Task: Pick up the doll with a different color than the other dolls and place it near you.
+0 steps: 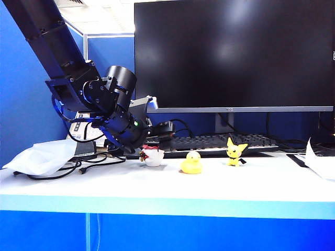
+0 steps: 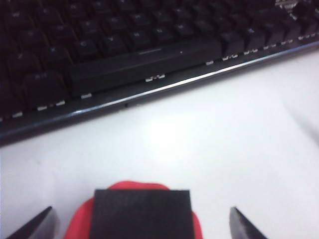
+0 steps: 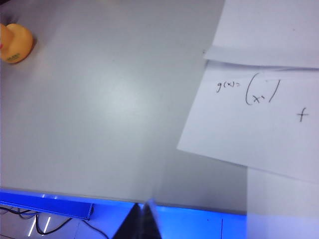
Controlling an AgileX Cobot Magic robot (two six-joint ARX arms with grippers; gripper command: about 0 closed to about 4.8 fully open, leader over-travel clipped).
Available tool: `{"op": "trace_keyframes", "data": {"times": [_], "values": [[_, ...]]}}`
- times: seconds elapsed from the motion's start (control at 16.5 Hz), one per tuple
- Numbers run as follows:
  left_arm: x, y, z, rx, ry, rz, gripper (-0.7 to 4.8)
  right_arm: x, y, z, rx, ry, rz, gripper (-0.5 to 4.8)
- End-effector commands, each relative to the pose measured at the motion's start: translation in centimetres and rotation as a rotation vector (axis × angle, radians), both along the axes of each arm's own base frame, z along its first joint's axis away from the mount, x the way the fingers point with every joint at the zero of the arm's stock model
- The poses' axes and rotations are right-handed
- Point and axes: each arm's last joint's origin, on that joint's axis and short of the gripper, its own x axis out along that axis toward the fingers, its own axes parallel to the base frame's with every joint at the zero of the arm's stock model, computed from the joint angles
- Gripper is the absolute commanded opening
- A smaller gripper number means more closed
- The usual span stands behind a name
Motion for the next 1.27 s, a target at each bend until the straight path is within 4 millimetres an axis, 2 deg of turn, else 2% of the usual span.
{"op": "trace_keyframes", "data": {"times": [0.06,0.67,0.79,0.85,0.91,0.97,1.27], "values": [[-0.1,0.1,-0.1,0.001,0.043,0.010,4.79,0.1,0.0,0.2,-0.004,-0.017,0.001,-0.05],[-0.3,0.1,-1.2,0.024,0.100,-0.007,4.79,0.1,0.0,0.2,-0.003,-0.017,0.002,-0.05],[-0.3,0.1,-1.2,0.019,0.099,-0.015,4.02,0.1,0.0,0.2,-0.003,-0.017,0.002,-0.05],[-0.3,0.1,-1.2,0.019,0.101,-0.015,2.25,0.1,0.0,0.2,-0.003,-0.017,0.002,-0.05],[-0.3,0.1,-1.2,0.020,0.102,-0.015,1.20,0.1,0.0,0.2,-0.003,-0.017,0.002,-0.05],[-0.3,0.1,-1.2,0.020,0.102,-0.015,0.62,0.1,0.0,0.2,-0.003,-0.017,0.002,-0.05],[-0.4,-0.1,-1.1,-0.003,0.111,-0.063,0.48,0.1,0.0,0.2,-0.003,-0.017,0.002,-0.05]]}}
